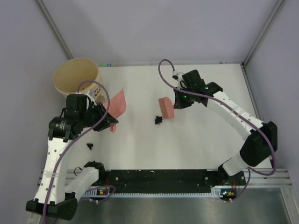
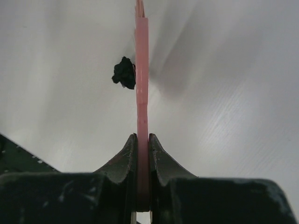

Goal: Sweep away the paper scraps from the table

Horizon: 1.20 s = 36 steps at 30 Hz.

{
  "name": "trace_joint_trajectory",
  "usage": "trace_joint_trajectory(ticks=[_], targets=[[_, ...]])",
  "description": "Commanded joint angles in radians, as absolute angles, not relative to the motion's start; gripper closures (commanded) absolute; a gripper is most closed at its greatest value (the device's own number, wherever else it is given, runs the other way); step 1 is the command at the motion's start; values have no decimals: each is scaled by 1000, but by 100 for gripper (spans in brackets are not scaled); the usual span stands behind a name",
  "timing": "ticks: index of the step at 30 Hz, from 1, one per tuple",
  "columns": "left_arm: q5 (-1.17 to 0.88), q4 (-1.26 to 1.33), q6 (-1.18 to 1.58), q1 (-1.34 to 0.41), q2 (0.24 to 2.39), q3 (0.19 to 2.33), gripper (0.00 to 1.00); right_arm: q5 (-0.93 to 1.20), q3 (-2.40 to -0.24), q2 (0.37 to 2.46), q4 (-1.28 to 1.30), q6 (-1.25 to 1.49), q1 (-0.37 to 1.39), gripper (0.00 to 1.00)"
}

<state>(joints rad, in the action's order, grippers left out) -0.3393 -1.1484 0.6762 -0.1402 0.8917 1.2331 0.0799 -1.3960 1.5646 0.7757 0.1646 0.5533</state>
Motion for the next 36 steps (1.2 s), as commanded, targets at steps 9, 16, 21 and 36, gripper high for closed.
trace_joint_trajectory(ticks=[9,16,21,36], targets=[[-272,-1215,493,-179,919,1195,100,339,-1259,1241,305,468,540,100],[-160,-1255,463,-251,914,1149,100,244,-1258,1275,276,480,540,100],[-23,-1266,474,-365,914,1082,100,236,-1295,1336,281,457,541,100],[204,-1267,532,-724,1109,1068,100,242,-1227,1437,209,417,540,100]])
